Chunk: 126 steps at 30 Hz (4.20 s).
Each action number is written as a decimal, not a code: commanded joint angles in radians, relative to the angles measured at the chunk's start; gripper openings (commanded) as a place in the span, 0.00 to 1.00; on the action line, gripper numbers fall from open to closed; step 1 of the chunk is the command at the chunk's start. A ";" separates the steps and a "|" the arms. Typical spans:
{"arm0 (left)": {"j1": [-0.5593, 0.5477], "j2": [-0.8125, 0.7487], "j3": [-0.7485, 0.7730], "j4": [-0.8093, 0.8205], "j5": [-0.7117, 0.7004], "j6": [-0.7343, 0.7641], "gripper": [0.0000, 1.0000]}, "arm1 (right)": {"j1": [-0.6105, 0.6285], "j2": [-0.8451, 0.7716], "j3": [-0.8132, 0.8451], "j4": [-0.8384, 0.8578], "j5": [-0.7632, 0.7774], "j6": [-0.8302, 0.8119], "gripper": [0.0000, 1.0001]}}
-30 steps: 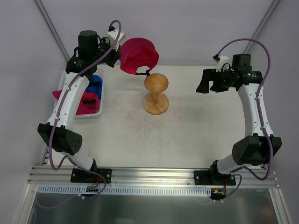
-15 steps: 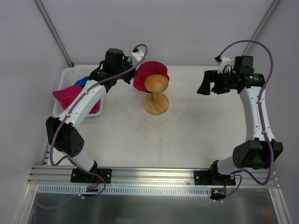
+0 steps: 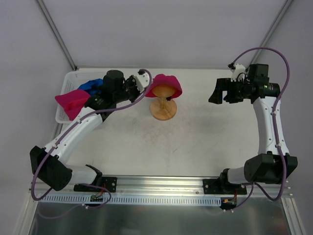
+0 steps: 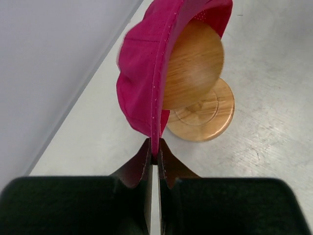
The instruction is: Stack the hats
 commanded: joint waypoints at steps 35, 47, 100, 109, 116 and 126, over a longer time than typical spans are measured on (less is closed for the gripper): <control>-0.066 -0.390 -0.459 0.024 0.073 0.138 0.63 | -0.014 -0.021 -0.038 0.022 -0.064 -0.006 1.00; 0.493 -0.197 -0.111 -0.312 0.054 -0.206 0.64 | -0.011 -0.015 -0.084 0.062 -0.086 0.007 1.00; 1.057 0.443 0.389 -0.513 -0.039 -0.818 0.14 | -0.076 0.045 -0.311 0.194 -0.143 0.037 0.99; 0.913 0.234 0.336 -0.325 0.175 -0.654 0.00 | -0.088 -0.005 -0.167 0.116 -0.218 -0.018 0.99; 0.877 0.066 0.303 -0.159 0.628 -0.430 0.00 | -0.093 -0.051 -0.015 0.114 -0.327 -0.055 1.00; 0.601 -0.146 0.261 -0.079 0.717 -0.176 0.00 | 0.084 -0.027 0.224 0.390 -0.408 0.255 0.99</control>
